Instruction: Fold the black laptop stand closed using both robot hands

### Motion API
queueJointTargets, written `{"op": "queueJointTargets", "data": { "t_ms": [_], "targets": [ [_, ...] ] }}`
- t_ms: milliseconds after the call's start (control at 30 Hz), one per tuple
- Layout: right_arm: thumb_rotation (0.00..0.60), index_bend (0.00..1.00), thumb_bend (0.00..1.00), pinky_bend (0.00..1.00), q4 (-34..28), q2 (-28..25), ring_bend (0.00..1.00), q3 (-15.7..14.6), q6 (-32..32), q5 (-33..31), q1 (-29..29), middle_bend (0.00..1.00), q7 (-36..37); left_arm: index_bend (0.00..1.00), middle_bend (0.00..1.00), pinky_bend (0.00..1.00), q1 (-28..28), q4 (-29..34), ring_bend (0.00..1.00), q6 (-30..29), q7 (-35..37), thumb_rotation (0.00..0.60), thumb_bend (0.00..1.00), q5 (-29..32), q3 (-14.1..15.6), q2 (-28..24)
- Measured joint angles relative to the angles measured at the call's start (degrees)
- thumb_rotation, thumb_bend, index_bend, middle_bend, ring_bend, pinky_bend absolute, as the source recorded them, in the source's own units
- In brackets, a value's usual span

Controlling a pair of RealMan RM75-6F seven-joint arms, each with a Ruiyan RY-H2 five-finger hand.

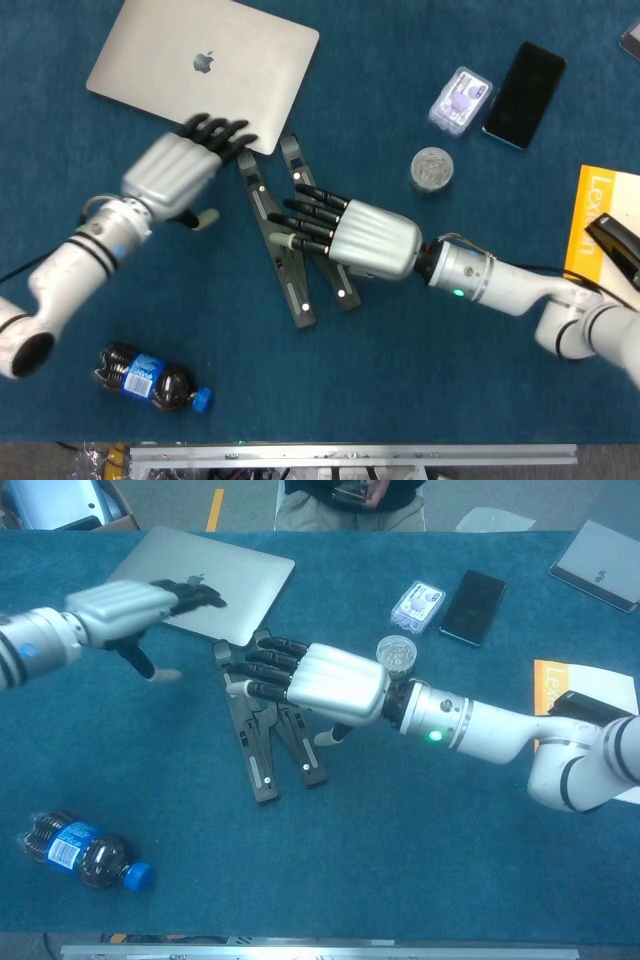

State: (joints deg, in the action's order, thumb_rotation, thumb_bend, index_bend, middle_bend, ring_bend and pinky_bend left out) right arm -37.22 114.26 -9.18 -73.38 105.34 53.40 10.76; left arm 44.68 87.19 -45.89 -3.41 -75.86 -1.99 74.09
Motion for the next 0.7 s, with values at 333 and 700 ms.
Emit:
{"op": "queueJointTargets", "data": {
  "t_ms": [333, 700],
  "targets": [
    [0.6, 0.0, 0.0, 0.05, -21.8, -13.4, 0.0, 3.0, 21.2, -2.3, 12.1, 0.0, 1.5, 0.0, 0.0, 0.0, -2.8, 3.6, 0.0, -2.9, -0.9, 0.6, 0.26, 1.9, -0.3, -4.3],
    [0.6, 0.0, 0.0, 0.05, -22.5, -16.3, 0.0, 2.5, 29.0, 1.7, 21.5, 0.0, 3.2, 0.0, 0.0, 0.0, -4.4, 3.7, 0.0, -4.1, 0.5, 0.6, 0.26, 2.9, -1.1, -5.6]
  ]
}}
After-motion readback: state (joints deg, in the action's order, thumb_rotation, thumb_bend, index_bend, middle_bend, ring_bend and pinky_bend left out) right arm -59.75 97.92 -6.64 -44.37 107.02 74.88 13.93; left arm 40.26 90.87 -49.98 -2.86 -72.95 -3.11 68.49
